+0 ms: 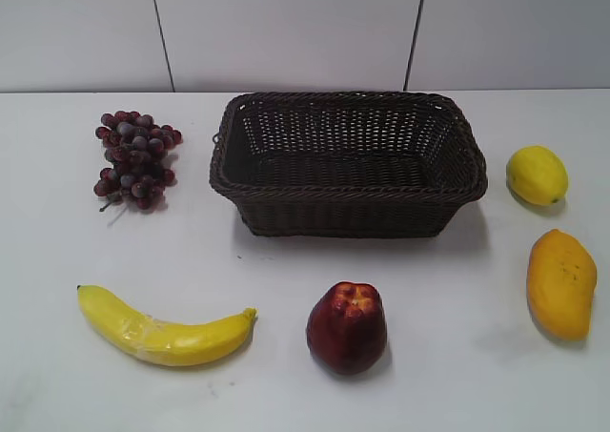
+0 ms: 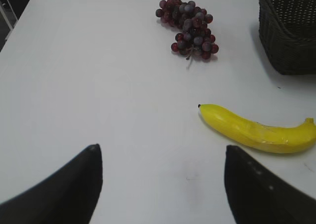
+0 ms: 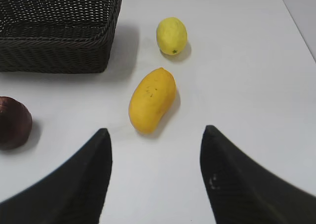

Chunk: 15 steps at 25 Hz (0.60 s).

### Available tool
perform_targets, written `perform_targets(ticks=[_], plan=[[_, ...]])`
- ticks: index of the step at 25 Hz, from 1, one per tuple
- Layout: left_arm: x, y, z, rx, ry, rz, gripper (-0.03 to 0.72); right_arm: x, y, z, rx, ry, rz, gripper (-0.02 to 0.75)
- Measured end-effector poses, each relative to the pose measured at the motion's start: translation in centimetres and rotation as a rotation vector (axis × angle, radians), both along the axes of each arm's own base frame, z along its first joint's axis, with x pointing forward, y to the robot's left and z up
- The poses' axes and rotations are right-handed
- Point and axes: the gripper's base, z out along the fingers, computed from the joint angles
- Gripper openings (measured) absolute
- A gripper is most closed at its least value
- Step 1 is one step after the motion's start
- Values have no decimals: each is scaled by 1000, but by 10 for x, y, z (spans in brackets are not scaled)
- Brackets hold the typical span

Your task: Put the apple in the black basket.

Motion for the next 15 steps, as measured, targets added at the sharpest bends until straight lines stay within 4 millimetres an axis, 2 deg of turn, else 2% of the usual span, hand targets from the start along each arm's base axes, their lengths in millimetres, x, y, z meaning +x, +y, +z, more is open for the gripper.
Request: perform_targets(ticks=[10,13,15], plan=[[1,2,1,19,-15,13,578,0,0,0,0,0,0,435],[4,4,11,33,-64,32,578,0,0,0,0,0,0,435],[16,4,19,34,-47,36,578,0,0,0,0,0,0,435]])
